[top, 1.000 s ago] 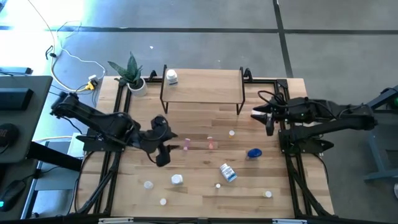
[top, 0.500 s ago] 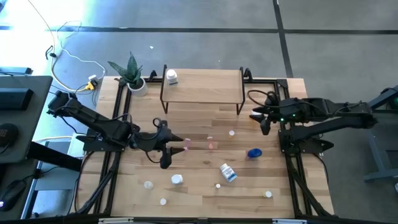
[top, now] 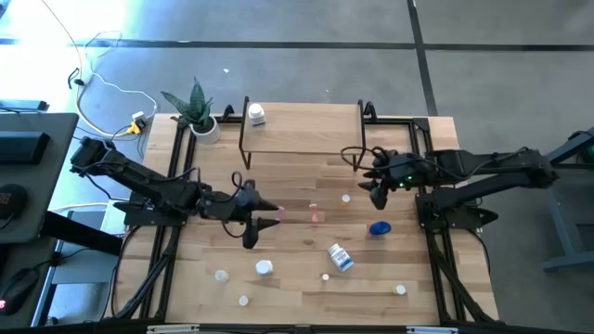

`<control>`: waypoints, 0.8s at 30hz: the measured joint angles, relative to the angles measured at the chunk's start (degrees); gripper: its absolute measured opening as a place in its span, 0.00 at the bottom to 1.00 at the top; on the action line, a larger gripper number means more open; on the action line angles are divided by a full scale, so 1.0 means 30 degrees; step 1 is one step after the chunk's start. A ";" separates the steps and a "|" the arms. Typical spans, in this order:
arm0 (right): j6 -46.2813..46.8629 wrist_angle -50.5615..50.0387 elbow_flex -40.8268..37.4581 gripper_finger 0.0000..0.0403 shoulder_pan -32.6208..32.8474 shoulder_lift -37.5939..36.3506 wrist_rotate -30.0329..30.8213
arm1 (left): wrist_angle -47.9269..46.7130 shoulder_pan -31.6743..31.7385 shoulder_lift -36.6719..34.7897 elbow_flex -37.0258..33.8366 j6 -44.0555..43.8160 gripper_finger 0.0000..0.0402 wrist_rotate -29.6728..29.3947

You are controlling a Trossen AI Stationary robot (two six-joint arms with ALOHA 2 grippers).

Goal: Pick and place medicine bottles onto shelf by color
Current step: Put the center orange pill bottle on the shelf

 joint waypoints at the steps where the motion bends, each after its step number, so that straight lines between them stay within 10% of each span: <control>1: -0.0393 0.0012 0.0000 0.42 0.0000 0.0196 -0.0226 | 0.0122 0.0104 0.0000 0.0000 0.0172 0.49 -0.0003; 24: -0.3440 0.0168 -0.0007 0.42 -0.0073 0.6228 -0.0509 | 0.0185 0.1098 0.0007 0.0000 0.3481 0.49 0.0036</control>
